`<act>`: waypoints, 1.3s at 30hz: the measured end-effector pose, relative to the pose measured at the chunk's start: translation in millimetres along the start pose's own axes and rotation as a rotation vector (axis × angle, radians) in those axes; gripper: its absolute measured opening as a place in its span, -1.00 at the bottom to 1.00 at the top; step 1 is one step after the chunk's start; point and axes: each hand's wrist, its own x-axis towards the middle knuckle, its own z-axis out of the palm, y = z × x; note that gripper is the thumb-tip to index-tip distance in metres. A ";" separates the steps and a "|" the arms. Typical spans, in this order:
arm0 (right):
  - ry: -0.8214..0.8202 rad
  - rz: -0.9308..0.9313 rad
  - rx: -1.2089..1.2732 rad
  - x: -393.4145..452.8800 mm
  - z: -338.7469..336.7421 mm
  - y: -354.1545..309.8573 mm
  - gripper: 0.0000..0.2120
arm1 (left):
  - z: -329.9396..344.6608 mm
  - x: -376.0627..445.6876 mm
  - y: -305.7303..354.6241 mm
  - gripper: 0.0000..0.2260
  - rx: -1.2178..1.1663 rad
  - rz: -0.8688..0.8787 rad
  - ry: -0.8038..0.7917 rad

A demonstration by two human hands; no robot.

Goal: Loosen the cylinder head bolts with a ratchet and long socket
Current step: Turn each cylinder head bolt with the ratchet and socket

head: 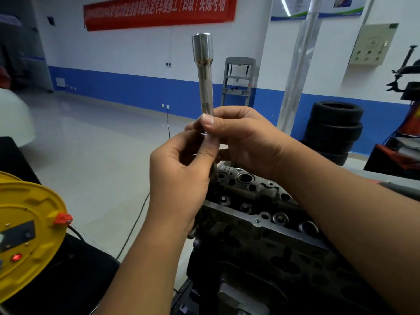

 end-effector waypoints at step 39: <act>-0.018 0.054 0.019 2.6 1.4 1.1 -0.83 | -1.0 2.0 -1.2 -0.73 0.011 -0.049 -0.110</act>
